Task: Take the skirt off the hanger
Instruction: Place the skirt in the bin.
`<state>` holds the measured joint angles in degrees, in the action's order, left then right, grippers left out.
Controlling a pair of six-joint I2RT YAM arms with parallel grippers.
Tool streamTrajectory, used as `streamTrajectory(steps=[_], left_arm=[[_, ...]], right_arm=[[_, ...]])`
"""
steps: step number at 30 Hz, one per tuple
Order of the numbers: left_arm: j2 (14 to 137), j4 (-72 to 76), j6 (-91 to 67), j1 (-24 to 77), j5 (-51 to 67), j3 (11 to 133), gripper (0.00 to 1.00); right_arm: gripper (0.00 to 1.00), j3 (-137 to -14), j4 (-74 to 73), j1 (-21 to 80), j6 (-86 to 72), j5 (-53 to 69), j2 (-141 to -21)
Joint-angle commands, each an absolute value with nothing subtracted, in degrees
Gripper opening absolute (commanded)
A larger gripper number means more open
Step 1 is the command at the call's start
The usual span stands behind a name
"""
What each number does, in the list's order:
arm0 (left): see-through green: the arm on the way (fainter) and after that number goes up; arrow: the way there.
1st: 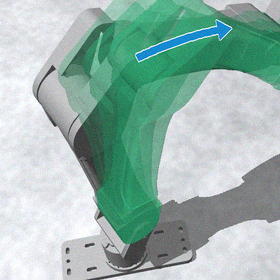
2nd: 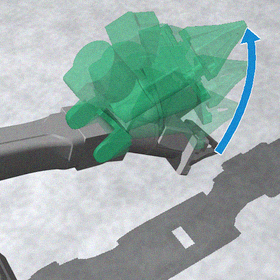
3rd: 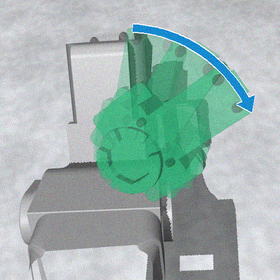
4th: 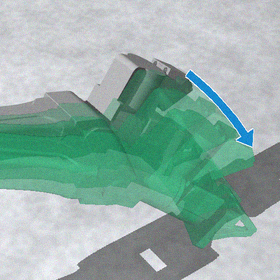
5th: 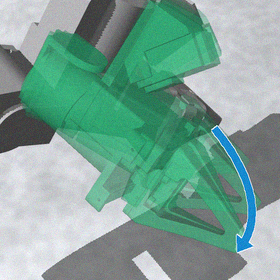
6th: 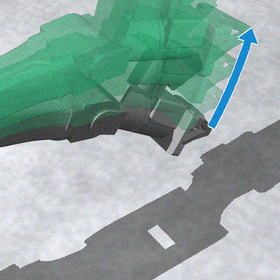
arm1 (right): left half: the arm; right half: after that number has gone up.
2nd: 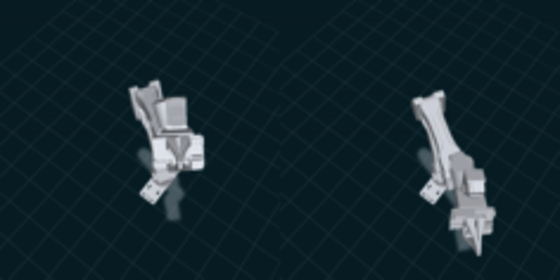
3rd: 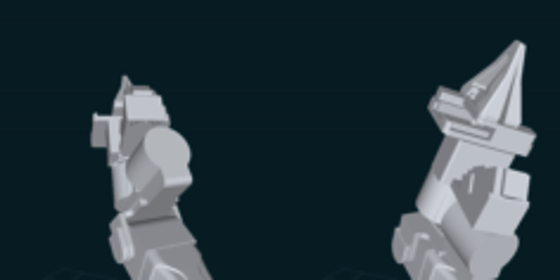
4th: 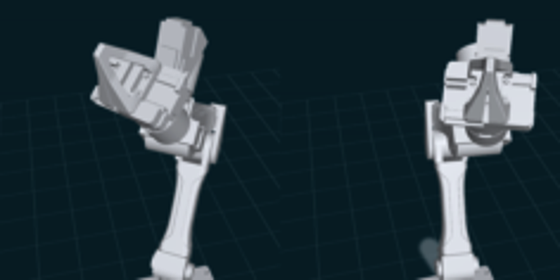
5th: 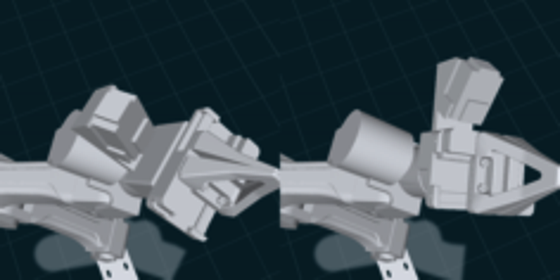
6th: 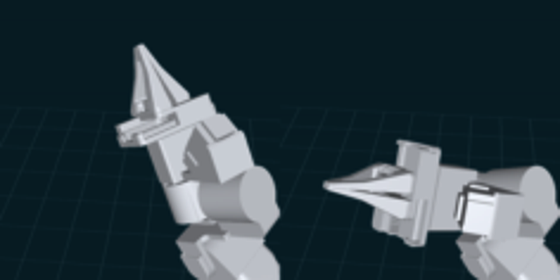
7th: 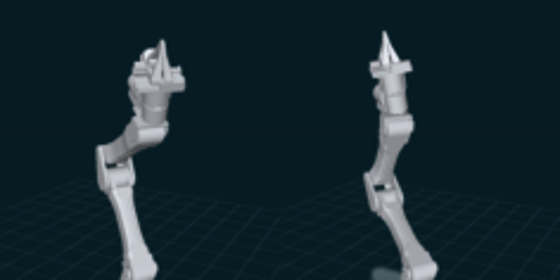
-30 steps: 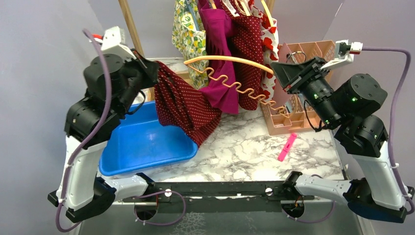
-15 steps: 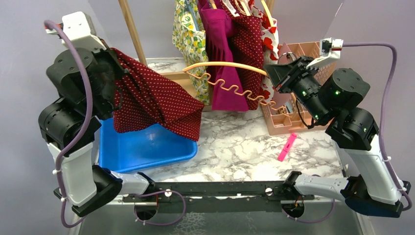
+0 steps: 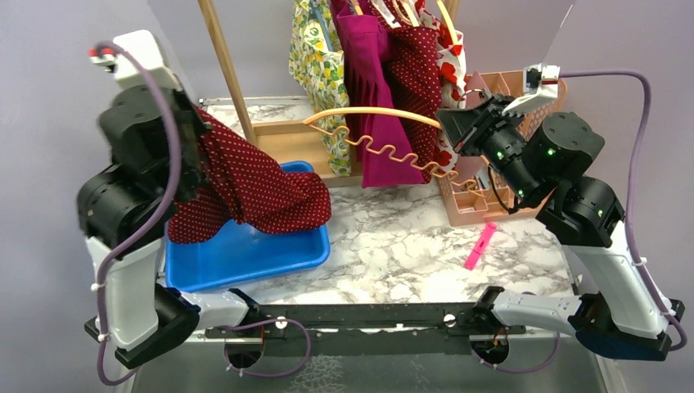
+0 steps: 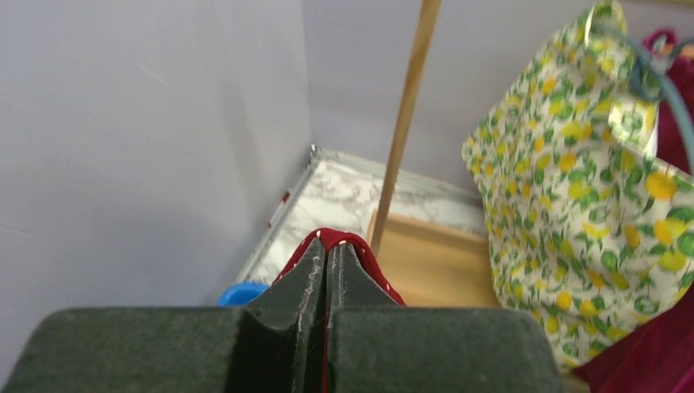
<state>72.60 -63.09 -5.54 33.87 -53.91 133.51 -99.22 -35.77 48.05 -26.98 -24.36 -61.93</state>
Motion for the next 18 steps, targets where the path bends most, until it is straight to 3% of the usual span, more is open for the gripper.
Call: streamTrajectory(steps=[1,11,18], left_arm=[[73.23,-67.08,-16.41,33.84,-49.58,124.19,0.00],[71.32,-70.44,-9.26,33.86,-62.38,129.25,0.00],[71.11,-72.22,-23.80,33.84,-48.34,116.58,0.00]], right_arm=[[0.01,-98.85,-33.66,48.16,-27.75,-24.56,-61.64],[0.01,-98.47,-35.07,48.16,-27.68,-24.56,-60.70],[0.01,-97.47,-35.34,48.16,-28.78,-22.71,-60.42]])
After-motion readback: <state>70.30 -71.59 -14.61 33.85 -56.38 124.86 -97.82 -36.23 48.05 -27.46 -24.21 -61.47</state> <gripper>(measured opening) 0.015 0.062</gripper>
